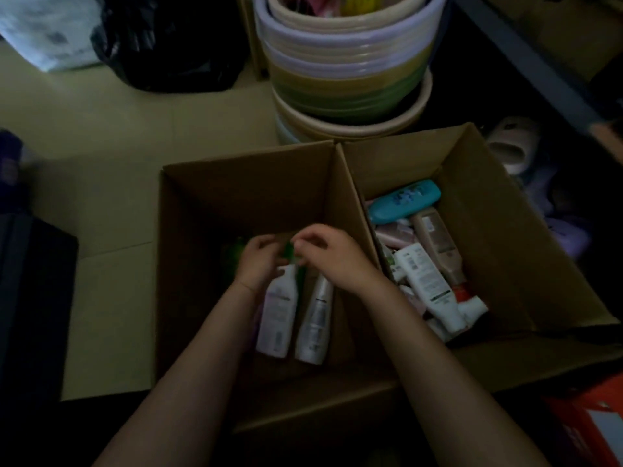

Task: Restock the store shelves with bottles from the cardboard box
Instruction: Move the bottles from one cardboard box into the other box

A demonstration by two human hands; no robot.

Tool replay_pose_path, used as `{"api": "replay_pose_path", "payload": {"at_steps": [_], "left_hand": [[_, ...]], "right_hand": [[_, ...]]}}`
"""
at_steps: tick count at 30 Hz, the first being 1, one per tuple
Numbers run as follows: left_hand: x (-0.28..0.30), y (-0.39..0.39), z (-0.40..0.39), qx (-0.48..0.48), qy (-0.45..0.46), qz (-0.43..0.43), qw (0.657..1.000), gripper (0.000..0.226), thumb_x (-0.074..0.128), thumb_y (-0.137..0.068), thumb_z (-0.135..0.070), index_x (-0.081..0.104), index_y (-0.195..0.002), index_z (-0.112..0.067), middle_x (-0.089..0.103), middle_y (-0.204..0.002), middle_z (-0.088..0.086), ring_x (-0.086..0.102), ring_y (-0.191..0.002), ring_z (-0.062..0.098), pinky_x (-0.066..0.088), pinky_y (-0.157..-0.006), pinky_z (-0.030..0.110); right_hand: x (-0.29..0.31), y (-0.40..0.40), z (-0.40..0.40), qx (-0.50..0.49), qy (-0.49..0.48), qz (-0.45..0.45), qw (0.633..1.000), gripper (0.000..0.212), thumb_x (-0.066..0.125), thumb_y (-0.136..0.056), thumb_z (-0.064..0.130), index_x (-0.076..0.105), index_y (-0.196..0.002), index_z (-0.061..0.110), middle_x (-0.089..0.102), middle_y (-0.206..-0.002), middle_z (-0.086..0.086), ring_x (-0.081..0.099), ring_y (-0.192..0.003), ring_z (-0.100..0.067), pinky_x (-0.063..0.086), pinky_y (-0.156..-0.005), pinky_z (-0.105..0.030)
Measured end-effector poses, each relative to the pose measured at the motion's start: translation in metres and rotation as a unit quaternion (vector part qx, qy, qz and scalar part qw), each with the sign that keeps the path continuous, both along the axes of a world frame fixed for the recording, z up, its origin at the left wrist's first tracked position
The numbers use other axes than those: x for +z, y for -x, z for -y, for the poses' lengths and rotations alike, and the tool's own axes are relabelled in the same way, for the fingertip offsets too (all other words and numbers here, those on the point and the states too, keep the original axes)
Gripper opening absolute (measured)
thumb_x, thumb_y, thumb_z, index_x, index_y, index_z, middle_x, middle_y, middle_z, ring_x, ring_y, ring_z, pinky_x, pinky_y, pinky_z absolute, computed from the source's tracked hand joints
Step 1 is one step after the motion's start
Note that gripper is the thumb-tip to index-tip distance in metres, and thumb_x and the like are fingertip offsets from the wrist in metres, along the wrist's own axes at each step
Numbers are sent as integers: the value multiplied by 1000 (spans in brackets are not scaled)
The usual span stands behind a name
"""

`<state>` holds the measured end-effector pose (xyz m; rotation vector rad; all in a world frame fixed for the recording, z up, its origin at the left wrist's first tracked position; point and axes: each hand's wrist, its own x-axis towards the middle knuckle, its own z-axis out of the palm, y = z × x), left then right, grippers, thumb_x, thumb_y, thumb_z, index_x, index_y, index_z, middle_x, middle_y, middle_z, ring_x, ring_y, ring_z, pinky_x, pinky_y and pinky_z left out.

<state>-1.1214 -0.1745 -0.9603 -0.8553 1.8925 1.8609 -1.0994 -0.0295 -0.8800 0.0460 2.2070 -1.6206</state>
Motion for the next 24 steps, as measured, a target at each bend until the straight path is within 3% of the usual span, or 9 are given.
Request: {"api": "replay_pose_path", "payload": {"at_steps": [3,5,6,8,10,13,16,20,24], "left_hand": [[25,7,-46,-84,60,-93,990,22,57,-95,-10,63,-117,-10,66,-113,13,63,-99,25,50,-81,34],[41,-3,-81,-153,177,-240,942,34,60,-92,-18,62,-123,-6,61,-120,14,57,-112,26,45,-98,35],[44,-11,-98,-196,217,-316,903,41,59,-88,-25,61,-124,-4,58,-125,16,54,-120,28,41,-106,38],[44,-21,-127,-280,278,-387,833,52,54,-85,-36,60,-129,-10,50,-142,15,38,-140,31,29,-117,43],[39,-28,-144,-325,315,-382,806,53,49,-84,-40,62,-130,-19,38,-156,11,11,-152,31,18,-121,50],[32,-28,-150,-293,270,-378,835,43,47,-83,-32,70,-119,-23,38,-156,7,-3,-153,21,14,-119,45],[30,-26,-153,-292,274,-367,839,37,47,-86,-27,71,-113,-22,40,-153,6,-4,-153,19,11,-113,38],[34,-28,-158,-302,311,-364,824,40,42,-87,-33,71,-112,-19,40,-152,9,-4,-153,23,13,-111,39],[35,-27,-158,-305,315,-359,824,41,42,-87,-34,71,-111,-18,40,-152,9,-4,-153,23,15,-111,40]], "right_hand": [[26,10,-36,-187,77,-104,974,15,52,-97,1,65,-91,4,63,-73,-7,60,-60,-11,51,-59,-19],[20,22,-75,-320,59,-134,936,18,53,-95,5,64,-83,12,63,-70,-6,61,-60,-14,53,-60,-26],[9,28,-97,-365,27,-129,921,18,55,-94,9,64,-81,17,65,-72,-4,63,-64,-16,55,-64,-32],[-24,35,-141,-391,-91,-65,913,10,56,-94,18,65,-89,20,69,-91,-5,66,-85,-22,55,-81,-40],[-60,30,-176,-389,-230,55,890,22,52,-97,24,66,-110,12,67,-116,-13,62,-106,-29,48,-91,-38],[-104,18,-210,-347,-325,178,862,42,50,-98,29,59,-128,2,59,-131,-18,57,-120,-35,47,-98,-36],[-133,4,-217,-264,-333,254,869,76,68,-78,52,48,-137,9,48,-142,-14,51,-125,-33,45,-103,-40],[-148,-13,-209,-191,-422,206,862,95,82,-69,50,36,-141,9,35,-146,-16,34,-136,-31,32,-107,-35],[-164,-17,-208,-158,-478,203,840,112,83,-62,56,26,-144,5,28,-147,-20,29,-137,-35,28,-114,-43]]}}
